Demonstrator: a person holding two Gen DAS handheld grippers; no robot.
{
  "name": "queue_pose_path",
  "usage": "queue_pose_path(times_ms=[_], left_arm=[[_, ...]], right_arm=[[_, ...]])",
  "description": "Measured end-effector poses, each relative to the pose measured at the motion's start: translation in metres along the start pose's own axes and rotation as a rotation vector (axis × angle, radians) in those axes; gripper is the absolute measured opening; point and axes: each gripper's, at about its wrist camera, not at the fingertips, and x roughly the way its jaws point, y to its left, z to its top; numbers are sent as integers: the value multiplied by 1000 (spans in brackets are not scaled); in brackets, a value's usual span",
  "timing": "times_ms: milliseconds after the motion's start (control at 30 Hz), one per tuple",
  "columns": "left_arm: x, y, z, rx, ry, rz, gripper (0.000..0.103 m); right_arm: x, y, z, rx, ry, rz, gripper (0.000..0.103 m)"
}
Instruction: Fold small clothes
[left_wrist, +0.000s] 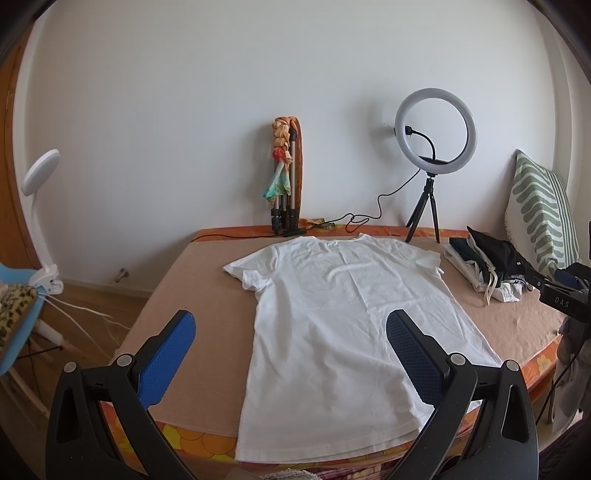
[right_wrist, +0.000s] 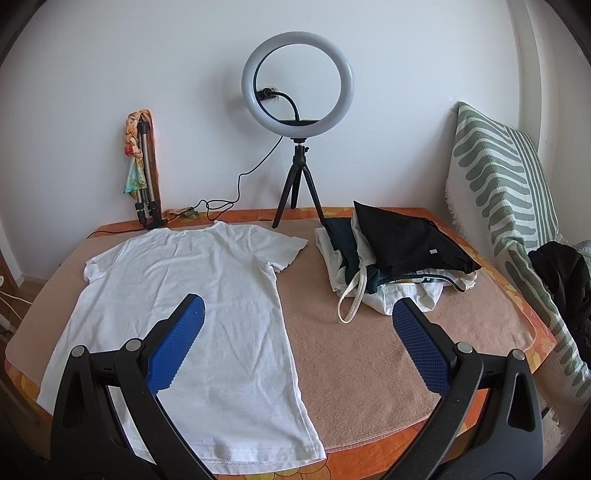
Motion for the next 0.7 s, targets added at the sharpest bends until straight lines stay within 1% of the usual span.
queue_pose_path(times_ms=[300,433,500,567,633,700], left_arm=[[5,14,-7,-9,14,21,103],[16,31,-15,-32,64,20,103],[20,40,-21,-42,91,19,103],[24,50,-30,-36,111,35,102],[29,59,-41,-39,138,43,100],[35,69,-53,-67,178,15,90]], right_arm=[[2,15,3,-12,-14,40,103],[7,28,11,-6,-16,77,103],[10,36,16,-11,-10,106,99],[15,47,21,-19,2,140,98],[20,59,27,-17,9,179,98],[27,74,35,-4,24,240,98]])
